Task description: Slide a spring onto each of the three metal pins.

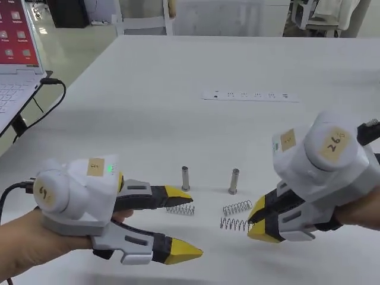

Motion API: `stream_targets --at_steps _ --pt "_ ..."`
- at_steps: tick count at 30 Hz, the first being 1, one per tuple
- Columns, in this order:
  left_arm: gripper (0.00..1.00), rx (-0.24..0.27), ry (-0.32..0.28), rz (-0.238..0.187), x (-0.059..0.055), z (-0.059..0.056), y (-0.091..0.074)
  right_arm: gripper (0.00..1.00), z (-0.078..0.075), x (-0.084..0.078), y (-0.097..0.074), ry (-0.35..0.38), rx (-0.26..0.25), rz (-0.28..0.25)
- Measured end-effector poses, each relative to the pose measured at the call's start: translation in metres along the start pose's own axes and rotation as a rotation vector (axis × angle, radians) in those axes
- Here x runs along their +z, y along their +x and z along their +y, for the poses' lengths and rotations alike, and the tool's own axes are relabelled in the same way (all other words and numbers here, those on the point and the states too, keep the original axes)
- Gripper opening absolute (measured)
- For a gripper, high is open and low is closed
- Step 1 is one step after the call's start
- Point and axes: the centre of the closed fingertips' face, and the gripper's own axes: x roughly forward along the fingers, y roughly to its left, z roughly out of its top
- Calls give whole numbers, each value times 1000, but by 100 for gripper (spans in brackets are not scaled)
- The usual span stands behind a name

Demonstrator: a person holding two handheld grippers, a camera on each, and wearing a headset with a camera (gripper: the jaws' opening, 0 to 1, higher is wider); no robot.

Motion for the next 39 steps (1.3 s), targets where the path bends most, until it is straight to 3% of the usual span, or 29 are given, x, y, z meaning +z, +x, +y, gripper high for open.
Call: stream_targets --at_steps 20,39 --pt "35 -61 55 16 7 -9 14 8 6 7 4 -37 23 7" --pt "21 -79 81 7 11 -10 18 8 12 17 6 -69 36 4"
